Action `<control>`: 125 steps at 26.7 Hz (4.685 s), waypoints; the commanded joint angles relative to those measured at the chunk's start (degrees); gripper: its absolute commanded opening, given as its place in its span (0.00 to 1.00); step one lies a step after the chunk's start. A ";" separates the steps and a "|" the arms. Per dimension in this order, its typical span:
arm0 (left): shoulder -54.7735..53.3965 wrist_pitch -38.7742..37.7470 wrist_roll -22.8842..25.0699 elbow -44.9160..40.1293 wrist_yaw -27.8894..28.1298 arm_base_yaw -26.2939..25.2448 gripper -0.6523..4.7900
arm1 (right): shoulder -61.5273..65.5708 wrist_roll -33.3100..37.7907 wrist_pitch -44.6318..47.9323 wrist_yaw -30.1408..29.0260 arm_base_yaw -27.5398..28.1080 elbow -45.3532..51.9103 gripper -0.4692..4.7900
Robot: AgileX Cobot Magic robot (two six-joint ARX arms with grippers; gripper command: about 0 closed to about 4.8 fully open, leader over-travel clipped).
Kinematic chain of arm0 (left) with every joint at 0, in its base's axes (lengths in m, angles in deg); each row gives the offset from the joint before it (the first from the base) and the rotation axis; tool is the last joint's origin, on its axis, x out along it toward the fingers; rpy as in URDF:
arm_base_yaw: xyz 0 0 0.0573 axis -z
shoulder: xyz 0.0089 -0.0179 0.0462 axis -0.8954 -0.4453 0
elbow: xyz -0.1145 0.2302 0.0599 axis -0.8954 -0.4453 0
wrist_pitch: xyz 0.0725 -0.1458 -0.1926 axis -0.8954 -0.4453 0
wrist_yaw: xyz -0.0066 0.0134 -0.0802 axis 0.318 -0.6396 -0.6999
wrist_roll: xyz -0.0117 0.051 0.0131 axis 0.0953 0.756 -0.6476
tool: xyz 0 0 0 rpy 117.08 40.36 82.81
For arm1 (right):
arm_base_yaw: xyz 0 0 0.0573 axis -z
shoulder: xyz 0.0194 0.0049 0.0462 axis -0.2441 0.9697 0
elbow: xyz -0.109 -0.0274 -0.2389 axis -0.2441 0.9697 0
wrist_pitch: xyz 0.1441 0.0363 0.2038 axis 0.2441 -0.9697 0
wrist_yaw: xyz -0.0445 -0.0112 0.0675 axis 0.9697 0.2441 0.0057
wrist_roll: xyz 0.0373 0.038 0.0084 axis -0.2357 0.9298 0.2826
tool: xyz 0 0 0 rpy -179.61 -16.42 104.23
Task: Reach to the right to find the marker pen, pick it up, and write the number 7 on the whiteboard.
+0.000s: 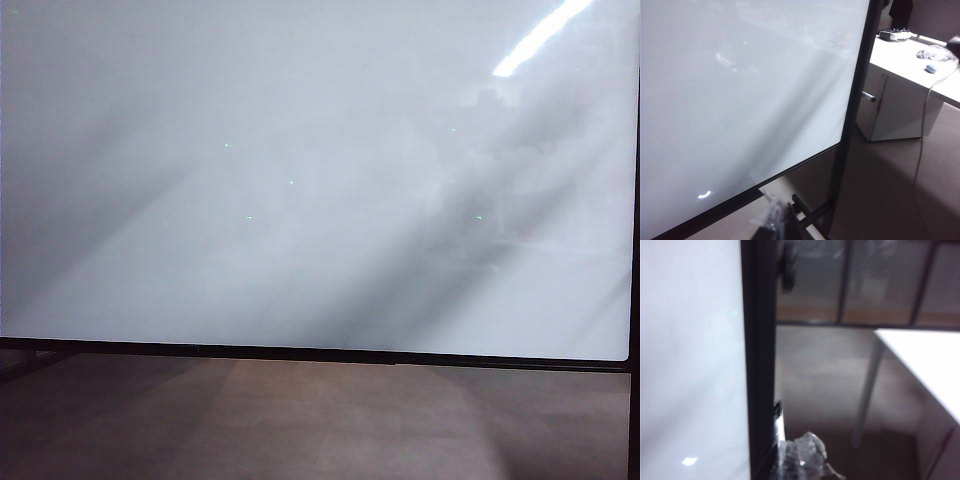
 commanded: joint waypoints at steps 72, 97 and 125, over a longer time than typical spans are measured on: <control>0.07 1.20 0.44 0.50 -0.11 0.17 0.11 | 62.12 6.05 46.23 -14.21 -0.04 -18.32 0.59; 0.09 1.01 0.46 0.50 0.04 0.17 0.11 | 60.87 6.10 47.71 -7.96 1.11 -18.27 0.08; 0.22 1.20 0.46 0.50 0.04 0.15 0.11 | 4.68 10.91 15.19 -6.29 -18.34 -18.23 0.08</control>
